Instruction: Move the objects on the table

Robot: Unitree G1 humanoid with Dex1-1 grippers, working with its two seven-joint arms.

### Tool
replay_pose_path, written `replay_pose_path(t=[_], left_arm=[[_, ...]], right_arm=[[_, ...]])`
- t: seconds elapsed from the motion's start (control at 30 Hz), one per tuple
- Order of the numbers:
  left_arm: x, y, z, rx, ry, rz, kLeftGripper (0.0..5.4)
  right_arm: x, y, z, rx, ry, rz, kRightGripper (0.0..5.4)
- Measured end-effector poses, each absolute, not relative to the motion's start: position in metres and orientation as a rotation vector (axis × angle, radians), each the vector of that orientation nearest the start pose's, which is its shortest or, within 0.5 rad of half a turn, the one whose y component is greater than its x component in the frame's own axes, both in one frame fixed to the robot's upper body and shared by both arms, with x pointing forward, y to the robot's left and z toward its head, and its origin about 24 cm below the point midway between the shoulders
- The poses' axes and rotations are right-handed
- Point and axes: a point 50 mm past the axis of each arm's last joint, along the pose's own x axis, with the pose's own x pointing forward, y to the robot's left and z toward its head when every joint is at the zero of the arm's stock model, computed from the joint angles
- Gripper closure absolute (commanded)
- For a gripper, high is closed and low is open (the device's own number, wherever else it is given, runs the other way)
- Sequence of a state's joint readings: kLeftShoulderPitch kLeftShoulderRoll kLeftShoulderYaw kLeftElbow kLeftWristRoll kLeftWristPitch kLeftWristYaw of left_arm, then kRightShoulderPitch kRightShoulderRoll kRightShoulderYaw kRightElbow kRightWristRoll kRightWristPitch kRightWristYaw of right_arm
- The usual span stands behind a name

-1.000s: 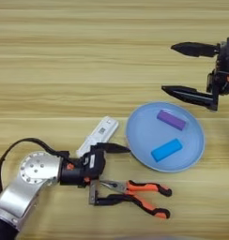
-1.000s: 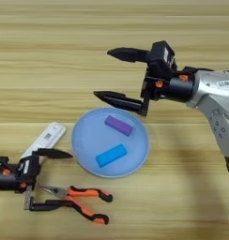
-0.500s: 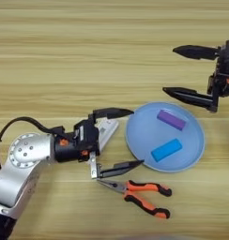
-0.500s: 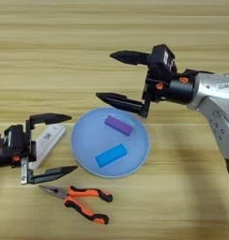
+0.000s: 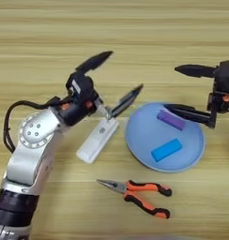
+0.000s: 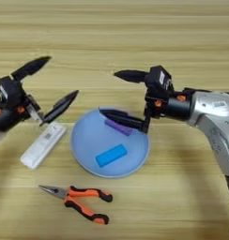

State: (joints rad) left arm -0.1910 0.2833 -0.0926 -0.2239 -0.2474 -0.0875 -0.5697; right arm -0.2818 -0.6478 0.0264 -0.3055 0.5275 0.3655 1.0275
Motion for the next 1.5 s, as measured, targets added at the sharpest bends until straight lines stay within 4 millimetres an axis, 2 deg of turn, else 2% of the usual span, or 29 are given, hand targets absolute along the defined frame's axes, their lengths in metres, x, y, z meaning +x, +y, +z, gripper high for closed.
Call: replay_pose_path(t=[0.3, 0.63, 0.83, 1.13, 1.37, 1.5], left_arm=[[0.294, 0.151, 0.145, 0.204, -0.426, -0.308, 0.04], [0.308, 0.165, 0.145, 0.176, -0.42, -0.102, 0.04], [0.313, 0.171, 0.144, 0.157, -0.421, -0.051, 0.04], [0.313, 0.165, 0.142, 0.132, -0.427, -0.066, 0.04], [0.311, 0.162, 0.14, 0.11, -0.428, -0.068, 0.04], [0.31, 0.162, 0.14, 0.105, -0.429, -0.066, 0.0]], right_arm=[[0.245, -0.162, 0.141, -0.27, 0.007, 1.211, 0.0], [0.24, -0.161, 0.121, -0.327, 0.077, 1.16, 0.0], [0.244, -0.168, 0.111, -0.375, 0.161, 1.225, 0.0], [0.271, -0.173, 0.109, -0.521, 0.294, 1.338, 0.0], [0.278, -0.171, 0.101, -0.567, 0.382, 1.422, 0.0], [0.277, -0.171, 0.085, -0.545, 0.468, 1.471, 0.59]])
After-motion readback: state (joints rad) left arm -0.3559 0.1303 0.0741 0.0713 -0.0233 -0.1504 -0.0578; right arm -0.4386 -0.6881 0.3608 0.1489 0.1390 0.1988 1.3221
